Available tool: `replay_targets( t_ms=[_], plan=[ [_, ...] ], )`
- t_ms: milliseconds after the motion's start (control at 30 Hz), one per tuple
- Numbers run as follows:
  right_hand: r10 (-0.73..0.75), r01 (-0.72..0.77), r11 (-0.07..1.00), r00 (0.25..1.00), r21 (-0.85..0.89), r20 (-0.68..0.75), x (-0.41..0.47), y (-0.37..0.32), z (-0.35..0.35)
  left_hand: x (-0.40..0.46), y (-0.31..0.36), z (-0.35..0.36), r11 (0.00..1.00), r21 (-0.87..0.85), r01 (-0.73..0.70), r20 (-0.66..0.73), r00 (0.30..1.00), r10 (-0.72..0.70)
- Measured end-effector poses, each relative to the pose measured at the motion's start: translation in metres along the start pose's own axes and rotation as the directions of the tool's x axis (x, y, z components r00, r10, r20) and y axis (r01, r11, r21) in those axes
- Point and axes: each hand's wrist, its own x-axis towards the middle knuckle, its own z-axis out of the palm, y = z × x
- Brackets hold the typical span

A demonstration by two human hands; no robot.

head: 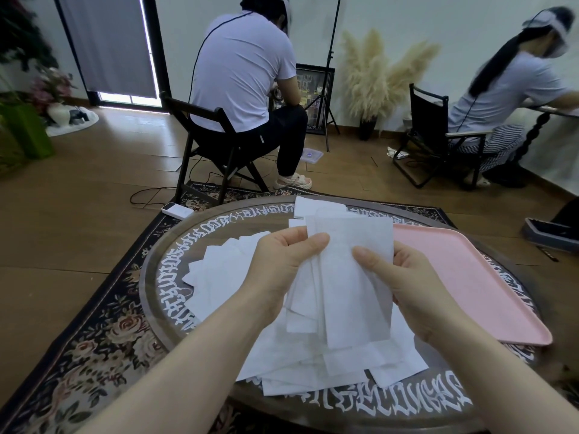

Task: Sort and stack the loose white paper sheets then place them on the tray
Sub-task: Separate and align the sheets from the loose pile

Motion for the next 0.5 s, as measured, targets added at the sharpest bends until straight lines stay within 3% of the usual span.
replay_targets(
  t_ms=[333, 500],
  plan=[
    [0.012, -0.012, 1.000, 1.000, -0.014, -0.006, -0.0011, -0.0008, 0.0002, 0.0014, -0.0014, -0.0008, 1.000, 0.017, -0.009, -0.008, 1.000, 0.009],
    [-0.078, 0.065, 0.993, 0.987, -0.103, -0.137, 0.0017, -0.0017, 0.0005, 0.0026, -0.0005, -0.0021, 1.000, -0.012, -0.025, -0.024, 0.999, 0.024]
  ],
)
